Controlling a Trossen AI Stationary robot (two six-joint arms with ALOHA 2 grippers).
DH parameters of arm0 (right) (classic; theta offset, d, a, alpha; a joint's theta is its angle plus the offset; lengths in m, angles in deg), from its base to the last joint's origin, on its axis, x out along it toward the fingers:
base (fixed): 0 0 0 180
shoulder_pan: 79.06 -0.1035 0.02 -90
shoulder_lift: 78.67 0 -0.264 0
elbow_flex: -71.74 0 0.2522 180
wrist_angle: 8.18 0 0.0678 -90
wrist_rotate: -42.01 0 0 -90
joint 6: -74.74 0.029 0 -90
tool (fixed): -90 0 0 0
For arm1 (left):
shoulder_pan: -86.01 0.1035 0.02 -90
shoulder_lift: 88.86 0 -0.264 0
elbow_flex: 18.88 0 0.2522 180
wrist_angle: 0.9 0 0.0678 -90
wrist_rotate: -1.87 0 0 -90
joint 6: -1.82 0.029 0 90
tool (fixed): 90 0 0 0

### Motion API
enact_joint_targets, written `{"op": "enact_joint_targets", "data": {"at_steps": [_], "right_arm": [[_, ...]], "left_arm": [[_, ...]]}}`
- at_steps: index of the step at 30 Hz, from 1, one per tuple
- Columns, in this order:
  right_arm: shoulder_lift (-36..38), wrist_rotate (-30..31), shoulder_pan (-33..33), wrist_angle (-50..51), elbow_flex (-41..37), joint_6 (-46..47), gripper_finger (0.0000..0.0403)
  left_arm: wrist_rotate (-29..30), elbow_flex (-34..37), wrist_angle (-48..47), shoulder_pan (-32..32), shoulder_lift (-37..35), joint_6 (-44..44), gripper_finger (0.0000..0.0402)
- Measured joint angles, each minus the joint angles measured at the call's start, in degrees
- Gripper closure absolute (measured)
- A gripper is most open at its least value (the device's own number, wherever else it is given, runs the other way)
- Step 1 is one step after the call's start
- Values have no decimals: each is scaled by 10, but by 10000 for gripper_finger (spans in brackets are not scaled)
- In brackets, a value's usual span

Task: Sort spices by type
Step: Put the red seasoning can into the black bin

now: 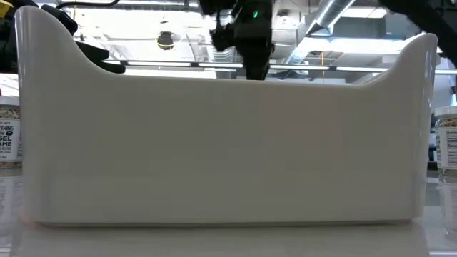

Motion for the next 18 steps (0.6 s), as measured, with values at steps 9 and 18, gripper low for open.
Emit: {"op": "enact_joint_targets", "data": {"at_steps": [9, 18], "right_arm": [[228, 117, -65, -136, -281, 137, 17], [488, 270, -183, -262, -642, 383, 17]], "left_arm": [[0, 0, 0, 0, 0, 0, 120], [0, 0, 0, 0, 0, 0, 120]]}}
